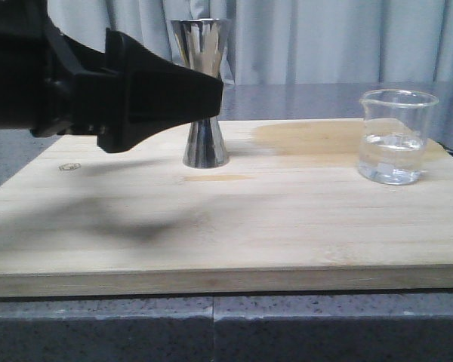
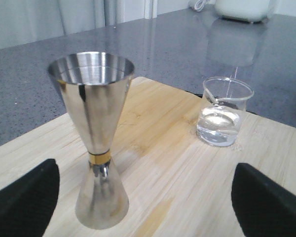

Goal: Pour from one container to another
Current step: 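Move the left gripper toward the steel jigger and open around it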

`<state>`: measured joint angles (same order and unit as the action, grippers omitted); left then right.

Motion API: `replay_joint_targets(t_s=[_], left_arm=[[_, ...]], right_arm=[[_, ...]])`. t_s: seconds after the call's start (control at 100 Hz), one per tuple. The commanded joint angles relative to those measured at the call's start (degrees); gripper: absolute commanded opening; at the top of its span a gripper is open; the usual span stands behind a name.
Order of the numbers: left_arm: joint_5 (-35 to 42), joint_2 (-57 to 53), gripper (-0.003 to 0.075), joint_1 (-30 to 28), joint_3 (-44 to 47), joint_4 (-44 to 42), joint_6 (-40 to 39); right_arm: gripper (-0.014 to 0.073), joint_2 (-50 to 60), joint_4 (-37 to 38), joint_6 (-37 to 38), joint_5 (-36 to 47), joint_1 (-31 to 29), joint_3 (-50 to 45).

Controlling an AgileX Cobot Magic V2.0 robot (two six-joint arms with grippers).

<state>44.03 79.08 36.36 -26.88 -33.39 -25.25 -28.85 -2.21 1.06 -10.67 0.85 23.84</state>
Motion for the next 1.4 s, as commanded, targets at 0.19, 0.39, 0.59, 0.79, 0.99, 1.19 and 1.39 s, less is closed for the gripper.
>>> replay_joint_targets(t_s=[0.19,0.39,0.59,0.79,0.99,1.19,1.39], left_arm=[[11.38,4.75,0.0638,-5.02,-6.24,-9.03,-8.02],[11.39,8.4,0.0625,-5.02,-11.1,-12.52,-10.09],[11.52,12.17,0.0595,-5.02,-13.58,-13.97,-10.47],[11.75,14.56,0.0595,-5.13,-14.72,-14.02,-10.6],[12.7,14.92,0.0566,-8.16,-15.22,-14.61,-11.94],[15.31,14.92,0.0566,-10.08,-15.22,-16.9,-14.15],[15.31,14.92,0.0561,-10.08,-15.22,-19.49,-15.12]], right_arm=[[0.0617,-0.82,0.18,-0.1,5.83,0.15,1.91],[0.0617,-0.82,0.25,-0.1,6.19,0.15,1.91],[0.0617,-0.82,0.25,-0.1,6.3,0.15,1.91],[0.0617,-0.82,0.25,-0.1,6.3,0.15,1.91],[0.0617,-0.82,0.31,-0.1,6.3,0.15,1.91],[0.0617,-0.82,0.31,-0.1,6.3,0.15,1.91],[0.0617,-0.82,0.31,-0.1,6.43,0.15,1.91]])
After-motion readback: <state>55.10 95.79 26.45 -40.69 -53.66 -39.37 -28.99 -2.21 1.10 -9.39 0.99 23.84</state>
